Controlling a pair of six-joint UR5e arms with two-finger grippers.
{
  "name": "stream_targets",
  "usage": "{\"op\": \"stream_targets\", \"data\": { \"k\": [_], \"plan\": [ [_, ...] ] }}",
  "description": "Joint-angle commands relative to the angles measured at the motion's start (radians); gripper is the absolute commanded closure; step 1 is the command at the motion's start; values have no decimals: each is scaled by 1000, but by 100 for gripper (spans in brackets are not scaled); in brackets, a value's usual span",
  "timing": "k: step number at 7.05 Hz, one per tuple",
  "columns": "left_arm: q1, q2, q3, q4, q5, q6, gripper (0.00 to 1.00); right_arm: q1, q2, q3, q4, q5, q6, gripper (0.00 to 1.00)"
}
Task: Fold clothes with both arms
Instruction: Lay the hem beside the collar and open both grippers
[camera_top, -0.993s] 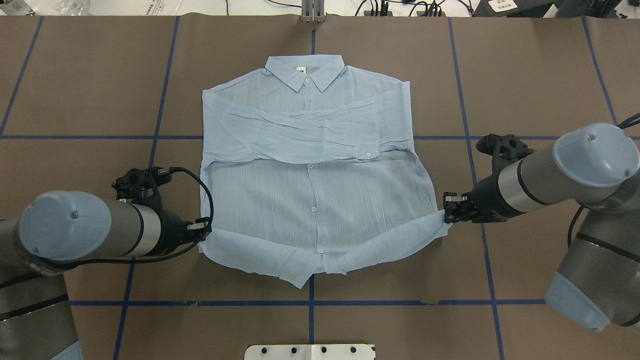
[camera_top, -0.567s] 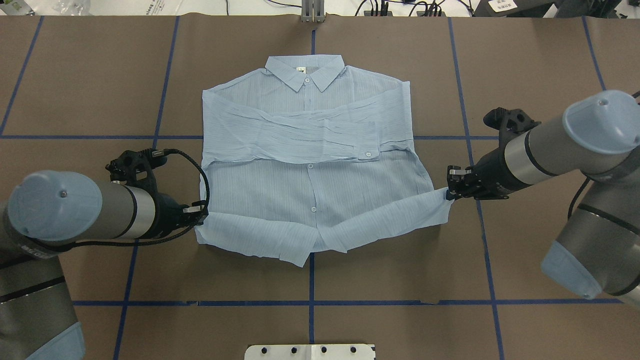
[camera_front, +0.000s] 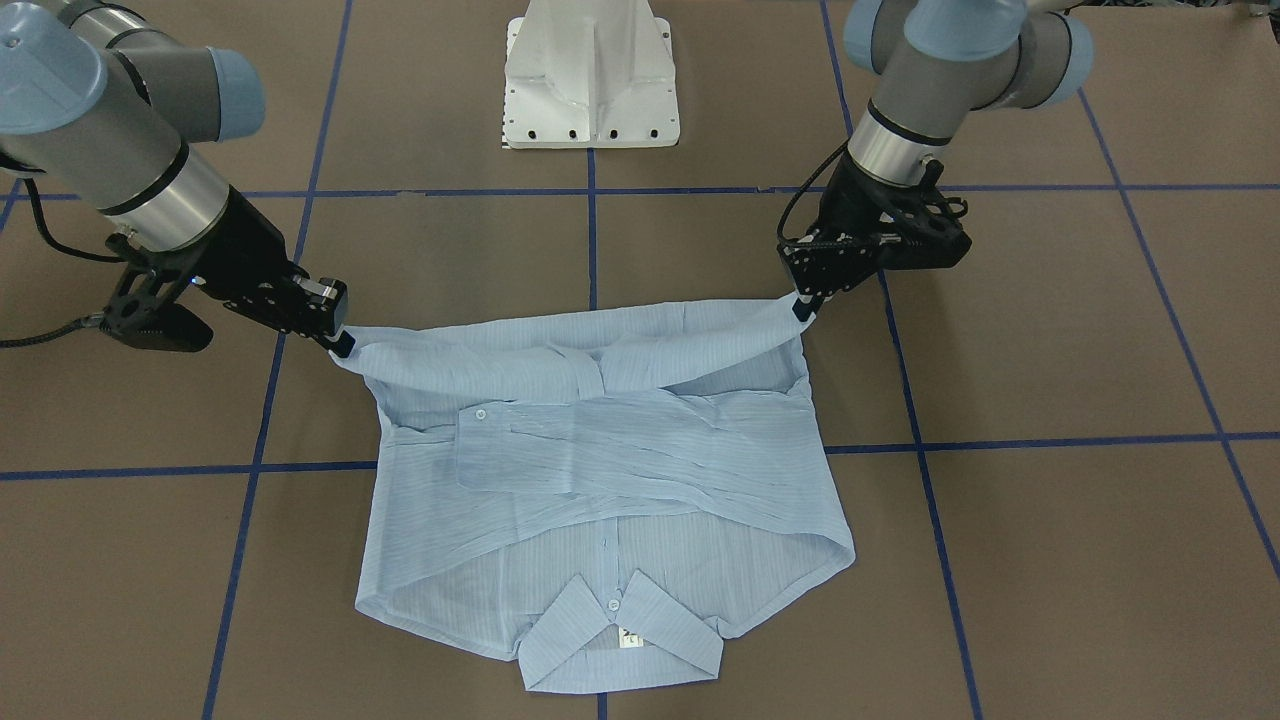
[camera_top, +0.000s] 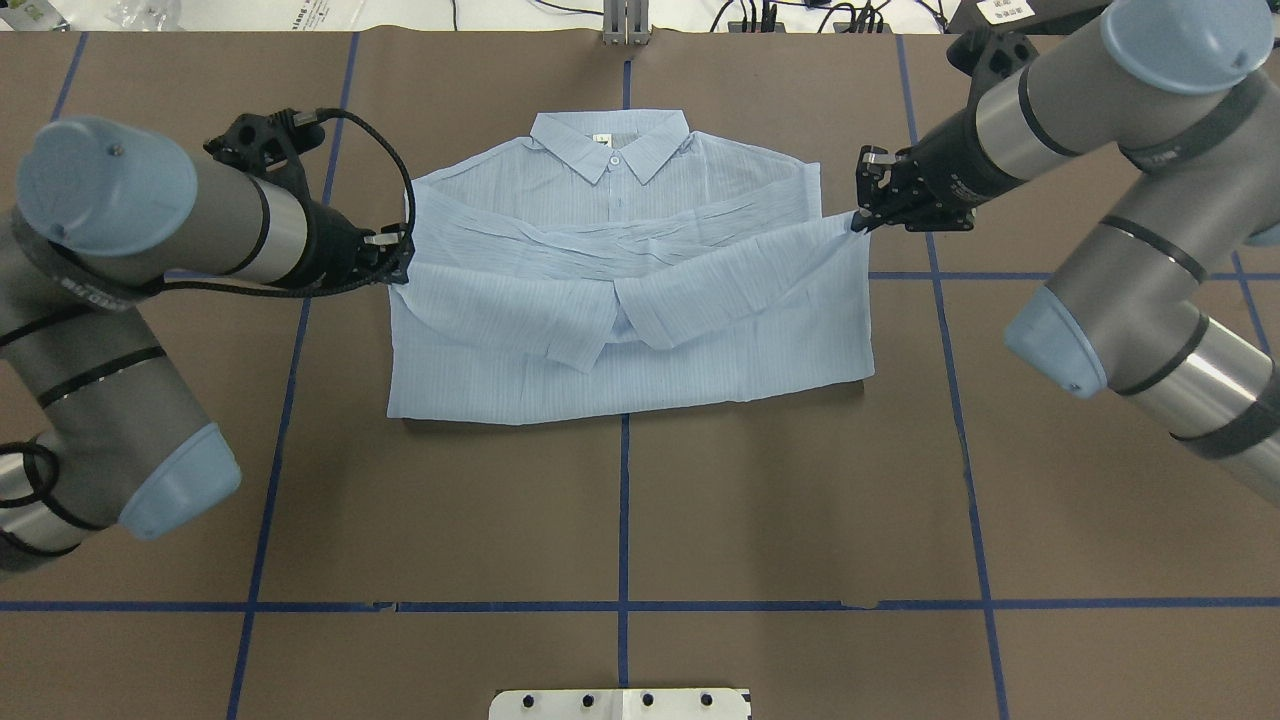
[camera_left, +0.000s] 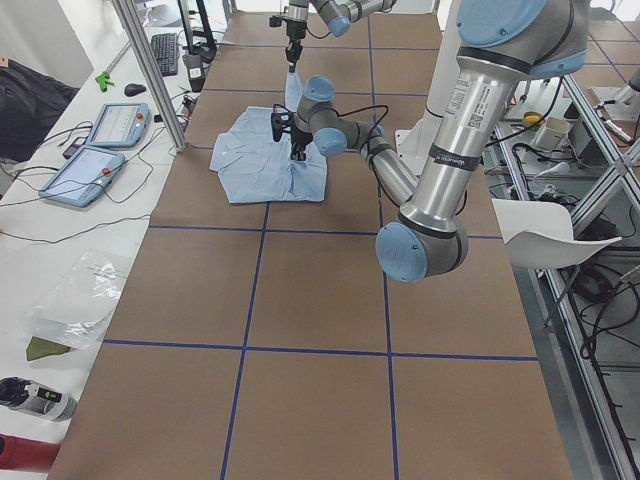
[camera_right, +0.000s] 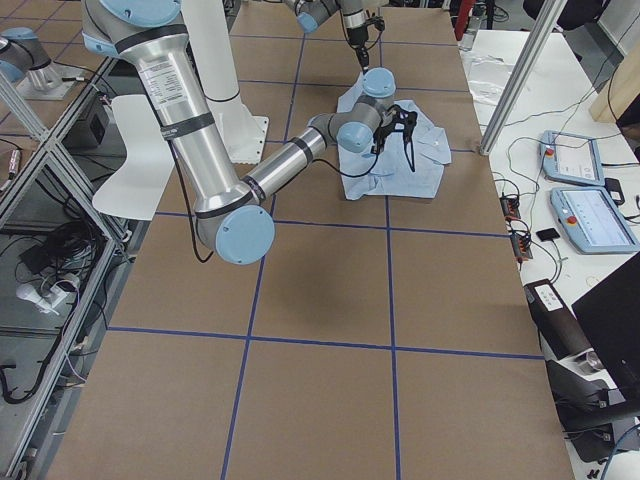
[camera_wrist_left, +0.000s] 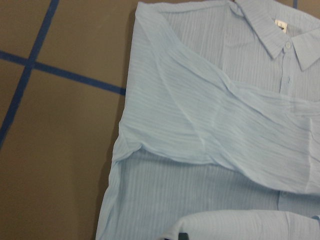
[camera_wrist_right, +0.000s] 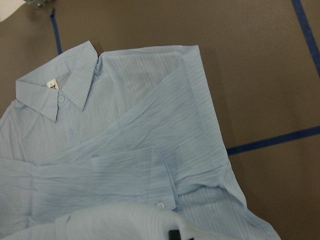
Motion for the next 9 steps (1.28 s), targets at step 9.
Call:
{"op": "stream_targets", "data": {
  "k": [9],
  "plan": [
    [-167, -272, 702, -462, -83, 74, 100, 76, 268, -464, 11, 1, -73, 100]
  ]
}}
